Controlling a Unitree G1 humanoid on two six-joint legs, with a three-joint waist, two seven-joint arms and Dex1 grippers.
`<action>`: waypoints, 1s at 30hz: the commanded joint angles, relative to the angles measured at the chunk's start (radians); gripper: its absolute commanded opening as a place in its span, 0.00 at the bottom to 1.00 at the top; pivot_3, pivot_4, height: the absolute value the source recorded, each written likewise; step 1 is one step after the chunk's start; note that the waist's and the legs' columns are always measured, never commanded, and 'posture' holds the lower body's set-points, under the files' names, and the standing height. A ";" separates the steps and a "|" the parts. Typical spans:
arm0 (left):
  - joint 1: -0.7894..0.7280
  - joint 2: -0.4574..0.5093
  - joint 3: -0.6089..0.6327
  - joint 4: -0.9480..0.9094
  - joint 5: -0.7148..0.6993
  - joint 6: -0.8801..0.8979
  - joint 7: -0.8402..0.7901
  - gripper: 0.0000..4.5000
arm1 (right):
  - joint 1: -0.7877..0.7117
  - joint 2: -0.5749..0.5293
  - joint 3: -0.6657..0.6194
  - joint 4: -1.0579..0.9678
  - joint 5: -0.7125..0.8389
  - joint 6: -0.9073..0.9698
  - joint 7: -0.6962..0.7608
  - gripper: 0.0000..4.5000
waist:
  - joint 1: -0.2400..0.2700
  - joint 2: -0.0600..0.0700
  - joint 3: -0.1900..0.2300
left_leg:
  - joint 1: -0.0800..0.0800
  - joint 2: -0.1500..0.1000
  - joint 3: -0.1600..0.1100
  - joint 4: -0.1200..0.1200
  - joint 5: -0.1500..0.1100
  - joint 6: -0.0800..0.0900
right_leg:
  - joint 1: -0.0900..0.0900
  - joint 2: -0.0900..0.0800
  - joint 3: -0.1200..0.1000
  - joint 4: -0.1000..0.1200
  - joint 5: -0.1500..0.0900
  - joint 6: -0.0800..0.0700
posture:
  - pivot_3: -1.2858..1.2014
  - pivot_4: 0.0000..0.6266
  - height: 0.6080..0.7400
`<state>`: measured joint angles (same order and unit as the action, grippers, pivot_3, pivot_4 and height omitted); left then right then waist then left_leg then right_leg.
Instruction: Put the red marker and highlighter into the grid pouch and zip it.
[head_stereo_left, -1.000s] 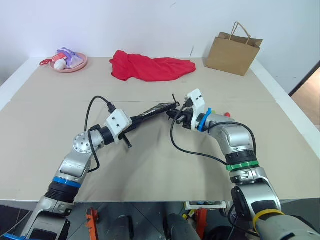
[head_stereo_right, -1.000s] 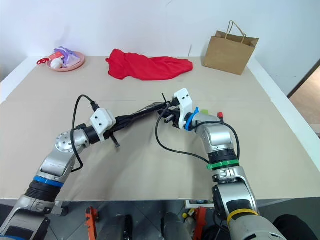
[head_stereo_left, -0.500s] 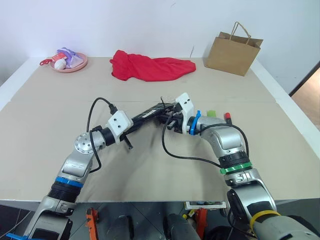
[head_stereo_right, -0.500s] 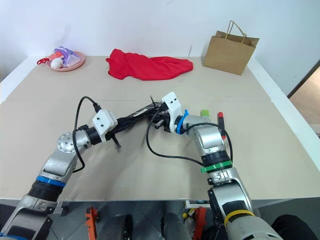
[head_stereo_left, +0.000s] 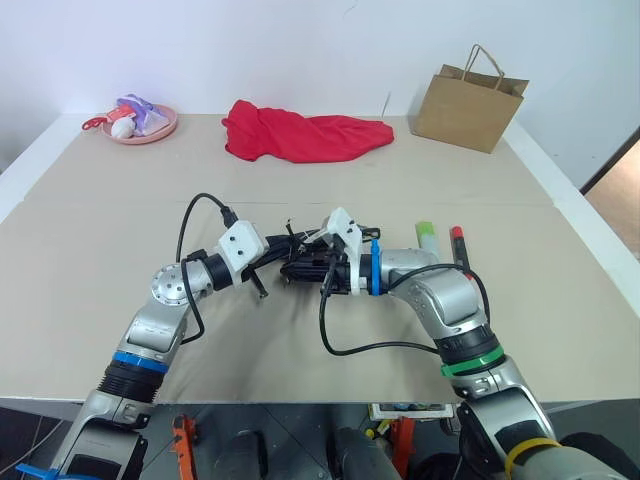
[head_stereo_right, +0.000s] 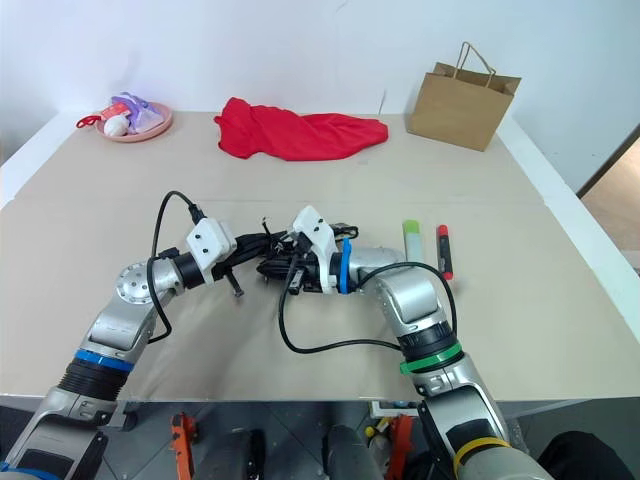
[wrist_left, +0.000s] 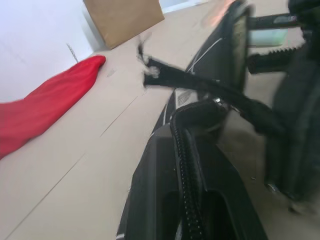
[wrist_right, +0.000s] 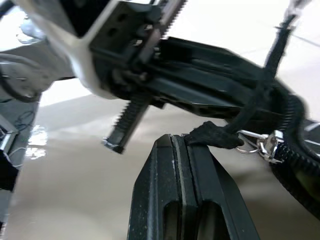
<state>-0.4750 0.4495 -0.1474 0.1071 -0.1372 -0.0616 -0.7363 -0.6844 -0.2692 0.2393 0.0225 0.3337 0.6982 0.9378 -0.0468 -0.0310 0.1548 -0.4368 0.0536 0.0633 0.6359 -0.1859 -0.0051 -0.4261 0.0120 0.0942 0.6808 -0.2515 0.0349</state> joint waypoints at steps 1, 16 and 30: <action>-0.031 -0.006 0.029 -0.003 -0.002 -0.019 0.005 0.00 | -0.012 0.047 -0.018 -0.021 0.017 -0.007 -0.053 0.08 | -0.001 0.000 0.000 | 0.000 0.000 0.000 0.000 0.000 0.000 | 0.000 0.000 0.000 0.000 0.000 0.000 | 0.52 0.24 1.00; -0.037 0.027 0.130 0.029 -0.207 -0.026 -0.192 0.00 | 0.236 -0.398 -0.511 -0.342 0.150 0.130 -0.069 0.54 | 0.007 -0.001 0.000 | -0.002 -0.004 -0.004 0.000 0.000 0.000 | 0.001 -0.005 -0.004 -0.001 -0.002 0.003 | 0.52 0.24 1.00; -0.018 0.092 0.129 0.083 -0.240 -0.061 -0.430 0.00 | 0.233 -0.372 -0.509 0.022 -0.073 0.120 -0.447 0.54 | 0.001 0.000 0.001 | 0.000 -0.003 -0.008 0.000 0.001 0.001 | 0.003 -0.001 -0.006 0.000 -0.004 0.004 | 0.52 0.24 1.00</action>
<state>-0.4955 0.5337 -0.0309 0.2005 -0.3638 -0.0936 -1.1475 -0.4093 -0.6375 -0.2607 0.0308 0.2716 0.8258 0.5242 -0.0460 -0.0310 0.1555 -0.4373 0.0506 0.0556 0.6360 -0.1849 -0.0044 -0.4235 0.0106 0.0892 0.6803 -0.2553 0.0385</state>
